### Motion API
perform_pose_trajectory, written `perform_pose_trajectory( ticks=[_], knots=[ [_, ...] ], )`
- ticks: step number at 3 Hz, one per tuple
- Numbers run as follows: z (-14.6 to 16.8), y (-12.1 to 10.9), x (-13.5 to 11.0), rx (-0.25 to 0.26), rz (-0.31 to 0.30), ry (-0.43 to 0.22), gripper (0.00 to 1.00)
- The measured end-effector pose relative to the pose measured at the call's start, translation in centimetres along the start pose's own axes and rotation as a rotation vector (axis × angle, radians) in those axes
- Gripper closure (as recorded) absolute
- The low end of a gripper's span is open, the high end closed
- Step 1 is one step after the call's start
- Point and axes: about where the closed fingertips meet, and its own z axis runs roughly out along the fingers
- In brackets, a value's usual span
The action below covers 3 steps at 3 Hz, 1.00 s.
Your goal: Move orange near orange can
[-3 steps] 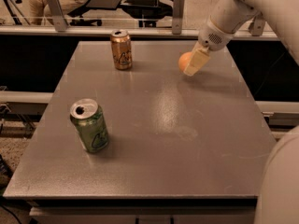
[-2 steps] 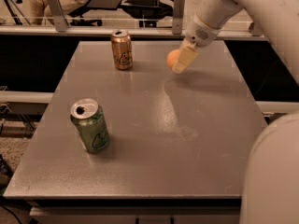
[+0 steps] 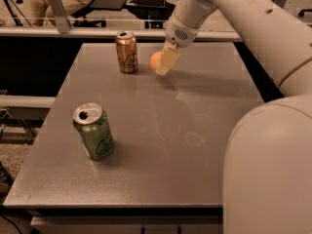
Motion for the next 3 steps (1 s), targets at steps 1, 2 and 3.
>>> perform_pose_trajectory(
  ticks=[1,2,3],
  knots=[
    [1.2,-0.4,-1.8,0.002,-0.024,-0.002,0.79],
    [2.3,-0.6,-2.6,-0.008,-0.025,-0.003,0.56],
    [3.2,-0.6,-3.2,-0.02,-0.028,-0.003,0.32]
  ],
)
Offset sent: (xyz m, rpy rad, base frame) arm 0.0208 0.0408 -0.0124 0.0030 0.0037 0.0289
